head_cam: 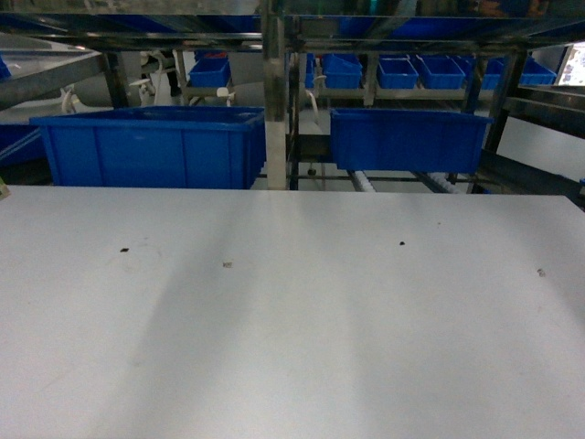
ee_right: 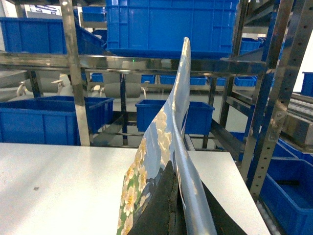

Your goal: Move flower gift bag to table near conveyor

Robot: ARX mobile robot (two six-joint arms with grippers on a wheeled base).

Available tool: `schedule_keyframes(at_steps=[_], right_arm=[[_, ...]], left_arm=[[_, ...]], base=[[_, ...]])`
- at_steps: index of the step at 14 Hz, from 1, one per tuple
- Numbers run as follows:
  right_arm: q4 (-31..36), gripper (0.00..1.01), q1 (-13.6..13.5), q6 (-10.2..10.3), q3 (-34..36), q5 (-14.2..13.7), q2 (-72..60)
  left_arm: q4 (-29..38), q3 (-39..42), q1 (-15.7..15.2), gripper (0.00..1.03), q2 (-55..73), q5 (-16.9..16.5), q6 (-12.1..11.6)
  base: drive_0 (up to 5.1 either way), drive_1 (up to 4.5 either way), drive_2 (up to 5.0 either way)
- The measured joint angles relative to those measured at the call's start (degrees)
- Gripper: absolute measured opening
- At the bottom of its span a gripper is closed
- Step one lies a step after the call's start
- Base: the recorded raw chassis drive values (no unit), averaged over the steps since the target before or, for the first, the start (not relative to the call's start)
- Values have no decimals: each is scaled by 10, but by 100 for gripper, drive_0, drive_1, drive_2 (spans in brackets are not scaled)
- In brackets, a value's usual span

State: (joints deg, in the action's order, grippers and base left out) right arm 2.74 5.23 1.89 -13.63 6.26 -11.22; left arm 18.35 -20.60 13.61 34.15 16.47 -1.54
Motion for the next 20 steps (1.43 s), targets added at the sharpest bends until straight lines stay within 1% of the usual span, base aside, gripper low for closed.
schedule_keyframes(at_steps=[4,12,14,20], right_arm=[[1,2,0,0,0,-2,1],[1,2,0,0,0,-2,1],[1,2,0,0,0,-2,1],[2,2,0,0,0,-4,1]], left_arm=[[1,0,-1,2,0,-2,0],[1,0,0,2,-1,-2,0],[1,0,-1,2,0,-2,0],[2,0,0,2,0,-4,0]], base=[[0,0,0],[-1,408,-411],[-283,495,-224],[-408,450,-65]])
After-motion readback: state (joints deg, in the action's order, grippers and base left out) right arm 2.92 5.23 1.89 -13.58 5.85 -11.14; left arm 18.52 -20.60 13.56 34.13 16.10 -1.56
